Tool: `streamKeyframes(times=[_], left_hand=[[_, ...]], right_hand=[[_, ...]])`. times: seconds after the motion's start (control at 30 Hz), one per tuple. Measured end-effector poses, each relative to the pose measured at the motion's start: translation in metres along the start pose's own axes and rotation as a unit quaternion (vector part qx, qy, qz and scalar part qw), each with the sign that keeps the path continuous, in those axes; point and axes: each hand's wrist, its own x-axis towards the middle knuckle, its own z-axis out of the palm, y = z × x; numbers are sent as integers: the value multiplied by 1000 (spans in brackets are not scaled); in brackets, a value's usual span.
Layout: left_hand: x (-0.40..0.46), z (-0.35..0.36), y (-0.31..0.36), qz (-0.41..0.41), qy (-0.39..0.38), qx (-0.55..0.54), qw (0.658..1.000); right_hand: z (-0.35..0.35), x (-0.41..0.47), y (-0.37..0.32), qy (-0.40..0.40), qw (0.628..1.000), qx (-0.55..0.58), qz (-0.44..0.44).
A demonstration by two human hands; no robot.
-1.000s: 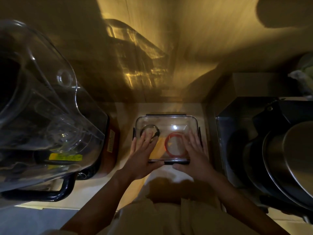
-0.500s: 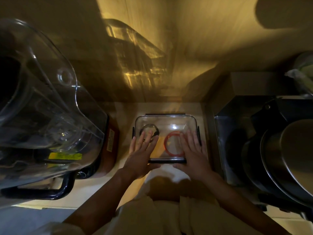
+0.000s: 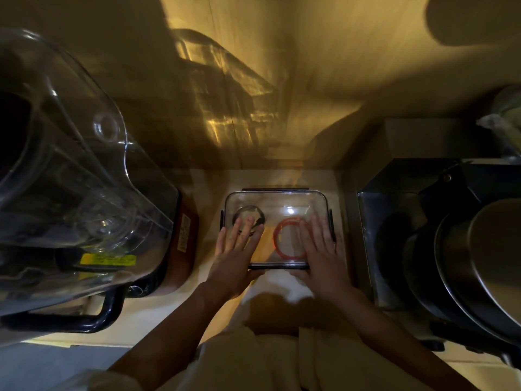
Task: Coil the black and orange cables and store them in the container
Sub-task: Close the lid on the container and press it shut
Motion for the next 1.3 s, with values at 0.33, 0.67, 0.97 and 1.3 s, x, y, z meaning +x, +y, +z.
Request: streamKeyframes(times=[0.33,0.67,0.97,1.3], left_hand=[[3,-19,2,-4,31,-129,991],[75,-64,1,-41,22,-99,994],[100,-64,-12,-33,-22,-67,997],[101,-63,-14,-37,-15,-85,996]], right_hand=[[-15,4,1,-8,993,118,-16],[-58,79,-4,-11,996,91,-17],[-53,107,8,-34,994,105,-16],[-50,110,9,-37,993,113,-14]])
